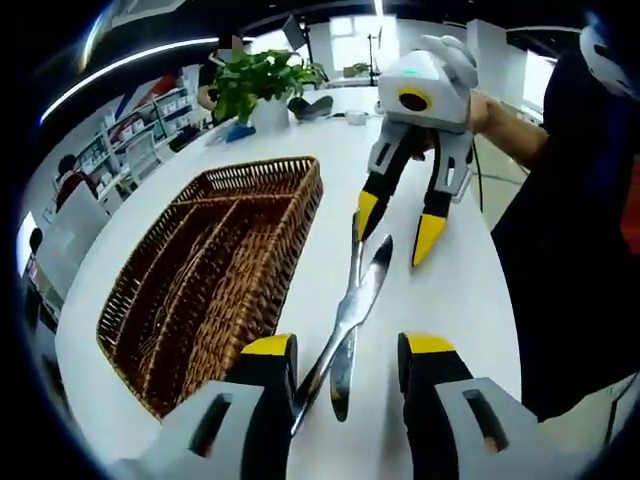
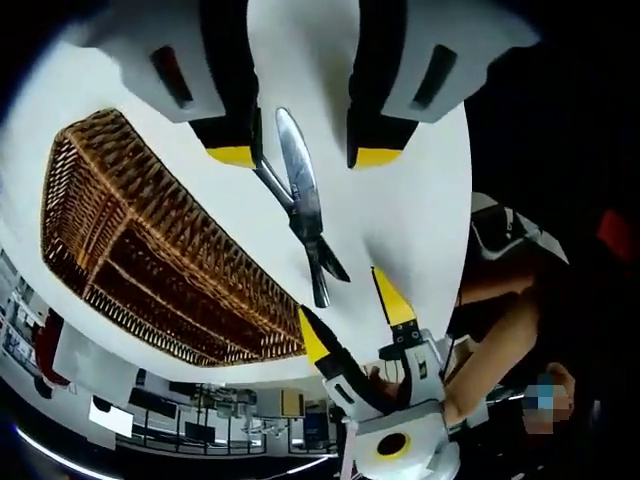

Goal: Arrange the knives, forks, and spoons in their matching storage slots by inserting each utensil handle-first until every utensil is classified and aligned in the correct compartment

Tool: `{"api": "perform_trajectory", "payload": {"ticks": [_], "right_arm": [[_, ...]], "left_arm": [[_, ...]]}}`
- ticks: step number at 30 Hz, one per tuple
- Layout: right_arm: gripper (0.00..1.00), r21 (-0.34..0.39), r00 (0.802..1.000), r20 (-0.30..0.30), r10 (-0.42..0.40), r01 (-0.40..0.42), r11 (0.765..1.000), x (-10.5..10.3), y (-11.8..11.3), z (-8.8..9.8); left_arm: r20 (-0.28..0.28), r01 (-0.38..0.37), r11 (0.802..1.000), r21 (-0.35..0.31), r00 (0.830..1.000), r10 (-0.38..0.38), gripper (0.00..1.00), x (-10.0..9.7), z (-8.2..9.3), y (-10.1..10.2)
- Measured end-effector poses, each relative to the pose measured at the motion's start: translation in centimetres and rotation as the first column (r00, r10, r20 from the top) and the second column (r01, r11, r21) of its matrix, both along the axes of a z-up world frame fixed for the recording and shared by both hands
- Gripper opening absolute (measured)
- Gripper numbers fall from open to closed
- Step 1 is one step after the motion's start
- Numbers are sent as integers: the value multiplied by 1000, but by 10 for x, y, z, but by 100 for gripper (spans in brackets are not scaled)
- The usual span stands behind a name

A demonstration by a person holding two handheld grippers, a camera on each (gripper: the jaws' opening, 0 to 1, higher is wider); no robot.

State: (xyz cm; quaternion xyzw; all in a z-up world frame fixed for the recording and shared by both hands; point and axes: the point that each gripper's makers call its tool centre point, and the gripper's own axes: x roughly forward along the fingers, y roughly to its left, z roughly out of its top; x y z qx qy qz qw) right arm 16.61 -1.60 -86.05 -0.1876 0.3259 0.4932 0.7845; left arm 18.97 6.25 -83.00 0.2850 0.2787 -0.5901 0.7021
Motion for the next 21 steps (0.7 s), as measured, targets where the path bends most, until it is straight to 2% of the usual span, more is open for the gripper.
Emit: {"api": "perform_trajectory", "payload": {"ticks": [2, 7, 13, 21], "right_arm": [[28, -20, 1000, -5, 17, -17, 1000, -2, 1, -5], [24, -30, 1000, -14, 20, -20, 999, 0, 4, -8], [21, -64, 999, -33, 27, -29, 998, 0, 8, -12], [13, -151, 997, -68, 36, -46, 988, 1, 9, -14]], "left_arm": [[-7, 26, 999, 42, 1000, -25, 35, 3, -6, 2], [-25, 66, 993, 94, 998, -64, 33, 7, -9, 2], [-51, 108, 985, 133, 994, -102, 30, 7, -12, 4], [-76, 172, 970, 173, 984, -161, 28, 8, -17, 2]]}}
